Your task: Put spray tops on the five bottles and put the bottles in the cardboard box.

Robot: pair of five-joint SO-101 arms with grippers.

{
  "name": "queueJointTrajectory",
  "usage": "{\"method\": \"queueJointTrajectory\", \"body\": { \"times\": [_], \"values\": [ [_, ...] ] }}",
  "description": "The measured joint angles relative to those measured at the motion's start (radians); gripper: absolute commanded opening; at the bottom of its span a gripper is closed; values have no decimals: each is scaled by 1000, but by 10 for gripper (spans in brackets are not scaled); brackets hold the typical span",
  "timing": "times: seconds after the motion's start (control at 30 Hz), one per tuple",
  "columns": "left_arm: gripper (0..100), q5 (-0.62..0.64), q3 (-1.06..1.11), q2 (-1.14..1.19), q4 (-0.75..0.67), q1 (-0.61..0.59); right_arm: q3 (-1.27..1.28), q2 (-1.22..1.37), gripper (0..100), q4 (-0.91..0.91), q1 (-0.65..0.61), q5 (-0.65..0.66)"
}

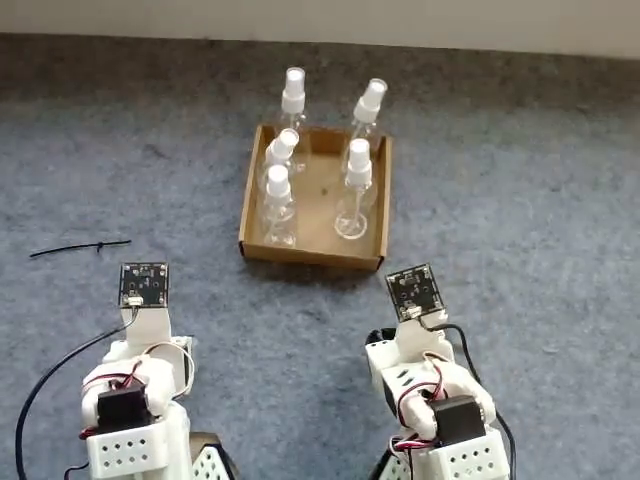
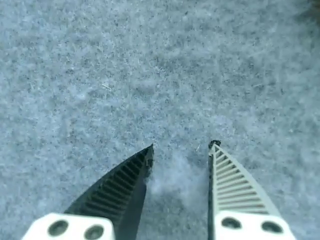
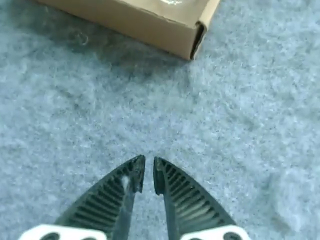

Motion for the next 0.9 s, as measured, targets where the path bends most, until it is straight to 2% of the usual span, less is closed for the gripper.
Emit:
{"method": "queueJointTrajectory", "body": {
  "times": [0.9],
  "values": [
    [172, 0, 0, 0, 0, 0, 0, 0, 5, 61, 0, 0]
  ]
}}
